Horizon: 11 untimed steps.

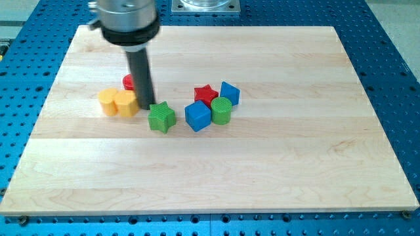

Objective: Slide the green star into the hexagon

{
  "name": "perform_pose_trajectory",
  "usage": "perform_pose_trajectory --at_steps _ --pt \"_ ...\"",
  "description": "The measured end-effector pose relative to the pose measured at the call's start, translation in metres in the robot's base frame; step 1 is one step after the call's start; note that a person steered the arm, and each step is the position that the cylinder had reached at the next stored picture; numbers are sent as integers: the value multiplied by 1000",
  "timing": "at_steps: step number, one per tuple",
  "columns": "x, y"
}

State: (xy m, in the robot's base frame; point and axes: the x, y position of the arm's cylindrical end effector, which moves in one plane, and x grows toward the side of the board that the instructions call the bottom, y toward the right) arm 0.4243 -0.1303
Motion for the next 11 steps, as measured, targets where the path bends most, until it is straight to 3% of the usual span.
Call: perform_pose_trajectory --at_steps 3,4,6,7,9,11 --pt "-68 1" --pt "-1 26" --pt "52 109" --pt "89 92" --pt "40 -1" --pt "93 127"
